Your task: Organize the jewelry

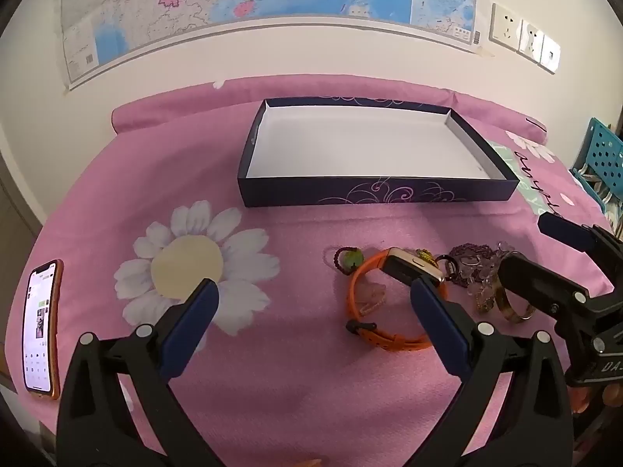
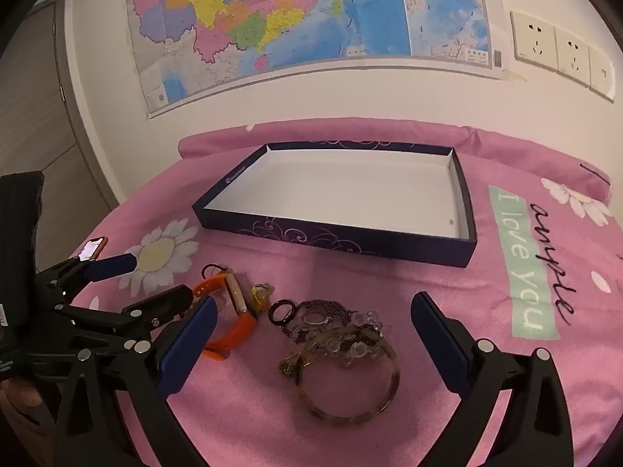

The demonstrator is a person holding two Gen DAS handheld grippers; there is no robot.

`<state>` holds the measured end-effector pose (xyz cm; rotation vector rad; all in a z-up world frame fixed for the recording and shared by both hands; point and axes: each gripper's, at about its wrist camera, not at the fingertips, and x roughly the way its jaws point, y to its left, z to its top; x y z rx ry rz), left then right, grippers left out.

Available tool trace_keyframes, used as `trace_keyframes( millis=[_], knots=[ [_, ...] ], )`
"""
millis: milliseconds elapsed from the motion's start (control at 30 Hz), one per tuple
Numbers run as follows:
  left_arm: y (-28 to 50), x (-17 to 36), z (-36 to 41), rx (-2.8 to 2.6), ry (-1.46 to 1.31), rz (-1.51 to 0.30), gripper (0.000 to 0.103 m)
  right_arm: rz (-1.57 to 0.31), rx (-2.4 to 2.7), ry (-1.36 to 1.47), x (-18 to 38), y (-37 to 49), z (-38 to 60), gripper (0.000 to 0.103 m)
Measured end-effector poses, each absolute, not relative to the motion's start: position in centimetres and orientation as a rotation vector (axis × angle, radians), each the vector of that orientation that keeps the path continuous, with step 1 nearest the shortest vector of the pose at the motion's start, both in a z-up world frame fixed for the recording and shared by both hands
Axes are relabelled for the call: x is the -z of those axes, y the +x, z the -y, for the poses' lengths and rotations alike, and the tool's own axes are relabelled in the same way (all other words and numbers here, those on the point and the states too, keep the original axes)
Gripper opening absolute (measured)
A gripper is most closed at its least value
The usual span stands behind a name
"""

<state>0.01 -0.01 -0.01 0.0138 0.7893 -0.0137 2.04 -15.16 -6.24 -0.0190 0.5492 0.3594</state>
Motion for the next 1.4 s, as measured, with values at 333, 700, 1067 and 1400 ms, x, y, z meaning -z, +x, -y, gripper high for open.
trace_keyframes(
  millis=[333,700,1067,1400],
  knots=[
    [0.1,0.1,-0.3,0.016,0.009,-0.797,0.097,-0.554,-0.366,-0.01,6.7,2.3,15.8,0.096],
    [-0.1,0.2,-0.2,0.006,0.018,-0.799,0.097,-0.548,-0.369,0.001,6.8,2.0,15.2,0.096],
    [-0.1,0.3,-0.2,0.003,0.023,-0.799,0.097,-0.549,-0.377,0.003,6.7,2.1,15.2,0.096],
    [-0.1,0.5,-0.3,0.0,0.025,-0.798,0.097,-0.55,-0.381,0.006,6.7,2.1,15.2,0.096]
  ],
)
